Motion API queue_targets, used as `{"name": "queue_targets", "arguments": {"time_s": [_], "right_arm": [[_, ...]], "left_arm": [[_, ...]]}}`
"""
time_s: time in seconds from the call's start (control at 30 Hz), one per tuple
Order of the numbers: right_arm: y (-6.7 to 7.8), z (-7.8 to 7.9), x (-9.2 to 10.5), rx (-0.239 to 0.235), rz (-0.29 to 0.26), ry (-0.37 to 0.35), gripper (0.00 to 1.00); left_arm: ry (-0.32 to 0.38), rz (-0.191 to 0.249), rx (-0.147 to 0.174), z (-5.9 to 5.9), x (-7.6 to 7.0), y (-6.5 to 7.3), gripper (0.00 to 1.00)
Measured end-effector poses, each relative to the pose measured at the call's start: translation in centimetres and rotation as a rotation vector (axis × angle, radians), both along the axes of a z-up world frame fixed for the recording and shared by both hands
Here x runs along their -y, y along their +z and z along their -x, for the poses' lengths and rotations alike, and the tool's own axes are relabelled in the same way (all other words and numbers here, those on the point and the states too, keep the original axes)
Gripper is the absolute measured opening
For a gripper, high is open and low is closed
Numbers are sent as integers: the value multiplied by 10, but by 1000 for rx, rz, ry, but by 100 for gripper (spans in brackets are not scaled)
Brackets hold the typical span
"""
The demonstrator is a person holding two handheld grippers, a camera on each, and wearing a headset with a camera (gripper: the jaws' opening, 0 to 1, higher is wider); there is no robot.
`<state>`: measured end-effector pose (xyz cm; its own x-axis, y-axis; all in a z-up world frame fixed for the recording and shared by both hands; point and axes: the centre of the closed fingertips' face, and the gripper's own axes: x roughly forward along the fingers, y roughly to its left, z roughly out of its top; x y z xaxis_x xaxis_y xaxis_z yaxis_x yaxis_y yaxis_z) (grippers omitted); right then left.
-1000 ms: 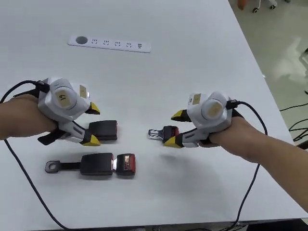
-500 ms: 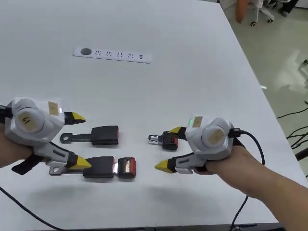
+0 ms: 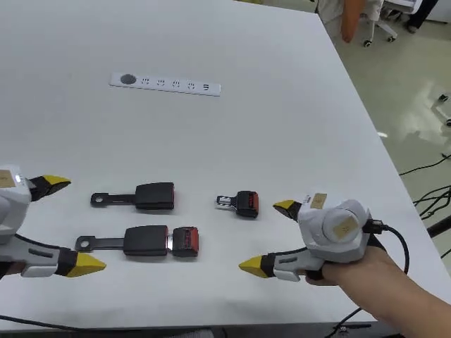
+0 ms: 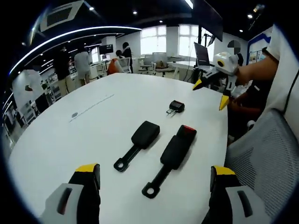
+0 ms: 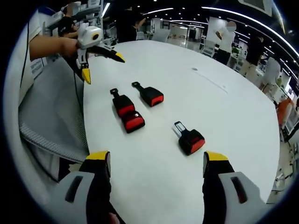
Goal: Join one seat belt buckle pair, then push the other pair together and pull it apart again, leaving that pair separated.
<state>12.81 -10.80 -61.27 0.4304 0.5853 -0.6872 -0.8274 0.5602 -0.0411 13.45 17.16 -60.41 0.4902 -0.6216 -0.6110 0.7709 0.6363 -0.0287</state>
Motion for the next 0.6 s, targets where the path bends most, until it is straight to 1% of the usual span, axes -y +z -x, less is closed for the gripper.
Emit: {"name": "queue_targets", "arguments": {"time_s": [0.03, 0.07, 0.1, 0.13, 0.17, 0.2, 0.27, 0.37, 0.43, 0.53, 0.6], "right_arm": [[1, 1, 1, 2, -9, -4, 87], [2, -2, 2, 5, -17, -18, 91], [3, -5, 5, 24, -21, -41, 95], [4, -6, 5, 31, -28, -54, 100], [4, -4, 6, 24, -31, -59, 100], [6, -4, 5, 27, -41, -68, 100], [5, -2, 4, 27, -40, -72, 100], [6, 1, -1, 22, -53, -77, 100], [6, 3, -3, 17, -64, -80, 100], [6, 6, -4, 15, -76, -92, 100], [7, 6, -4, 10, -98, -120, 100]], "left_arm": [[19, 14, -13, 5, -3, 2, 100], [34, 20, -18, 7, -6, 1, 100], [52, 19, -13, 12, -6, 5, 100], [62, 21, -13, 13, -8, 5, 100], [78, 29, -16, 11, -16, -1, 100], [85, 34, -19, 12, -18, -2, 100], [101, 22, -8, 13, -21, -1, 100], [115, 27, -13, 14, -26, -4, 100], [118, 24, -11, 15, -27, -3, 100], [127, 35, -9, 17, -28, -1, 100], [130, 44, -11, 20, -25, 2, 100]]}}
